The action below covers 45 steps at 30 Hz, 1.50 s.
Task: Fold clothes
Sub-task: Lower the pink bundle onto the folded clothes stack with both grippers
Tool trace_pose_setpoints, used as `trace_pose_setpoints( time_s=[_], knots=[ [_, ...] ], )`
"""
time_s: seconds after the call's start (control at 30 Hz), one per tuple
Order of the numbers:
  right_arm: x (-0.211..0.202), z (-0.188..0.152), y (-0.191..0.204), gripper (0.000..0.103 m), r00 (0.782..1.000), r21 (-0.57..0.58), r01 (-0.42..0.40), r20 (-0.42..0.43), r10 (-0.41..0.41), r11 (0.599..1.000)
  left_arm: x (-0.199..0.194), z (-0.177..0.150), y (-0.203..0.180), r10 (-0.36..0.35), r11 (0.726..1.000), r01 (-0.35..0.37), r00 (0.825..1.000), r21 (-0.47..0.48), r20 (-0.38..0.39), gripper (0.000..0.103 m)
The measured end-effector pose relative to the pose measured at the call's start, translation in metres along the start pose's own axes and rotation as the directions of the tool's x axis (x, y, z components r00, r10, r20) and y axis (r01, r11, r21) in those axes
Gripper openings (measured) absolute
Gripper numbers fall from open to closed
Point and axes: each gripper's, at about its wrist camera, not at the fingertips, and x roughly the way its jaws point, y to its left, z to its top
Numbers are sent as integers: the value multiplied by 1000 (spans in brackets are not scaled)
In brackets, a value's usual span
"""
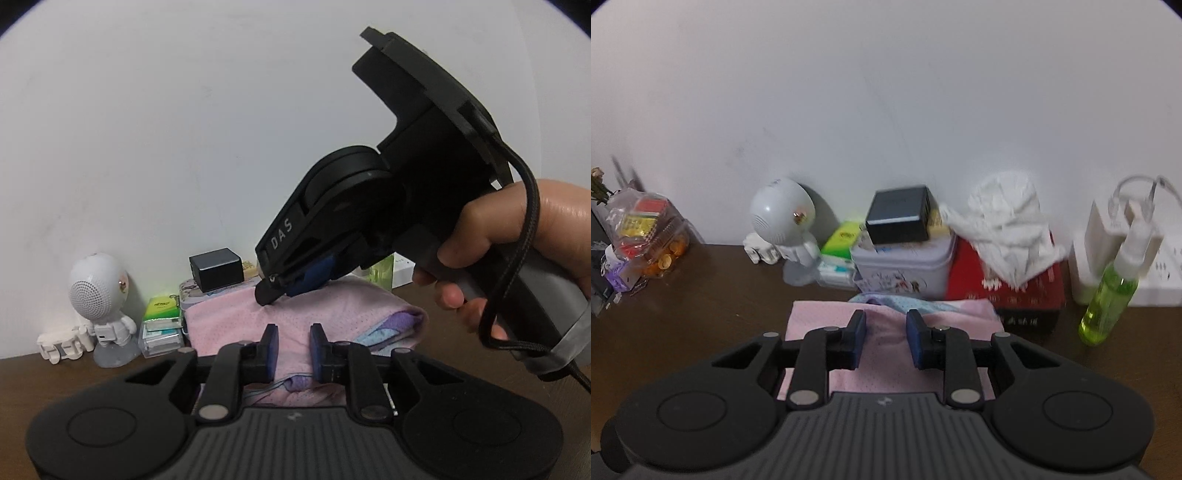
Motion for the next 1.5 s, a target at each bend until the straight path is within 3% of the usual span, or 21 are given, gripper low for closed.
trace_pose_setpoints(
  time_s=[0.2,0.27,0.33,0.43,0.53,0.63,0.7,0.77,0.8,0.83,0.9,1.0,1.5],
  knots=[
    [-13,1,-1,25,999,12,-14,33,14,1000,-4,2,-5,13,999,-13,1000,32,8,17],
    [-32,5,-4,25,995,32,-45,85,42,998,-11,7,-1,-5,1000,5,999,5,41,24],
    [-50,8,-9,30,990,43,-69,125,63,997,-19,17,7,-6,999,9,996,-39,88,52],
    [-70,10,-14,39,991,33,-44,126,39,999,-23,39,23,37,995,-27,992,-92,117,57],
    [-83,3,-19,43,994,17,4,108,-6,1000,-11,62,46,48,985,-34,996,-168,79,57],
    [-87,-11,-24,55,996,0,-4,91,4,1000,11,74,66,-30,963,28,1000,-267,-3,58],
    [-87,-19,-23,63,996,-25,-13,86,15,1000,25,74,74,-76,944,56,996,-324,-49,66],
    [-85,-25,-18,63,996,-66,-16,92,22,998,37,72,75,-94,931,56,992,-361,-88,64],
    [-84,-29,-16,58,995,-86,-17,94,25,996,41,70,73,-89,931,46,991,-363,-104,55],
    [-82,-30,-13,44,995,-96,-18,92,27,995,45,68,71,-87,934,41,990,-355,-114,35],
    [-77,-32,-10,25,996,-105,-22,83,31,994,54,64,69,-96,940,44,986,-337,-138,6],
    [-69,-34,-7,20,997,-108,-29,67,36,994,61,58,66,-99,944,38,980,-327,-173,4],
    [-57,-44,-5,20,999,-114,-1,49,6,994,82,41,60,-97,951,14,963,-310,-253,4]
  ],
)
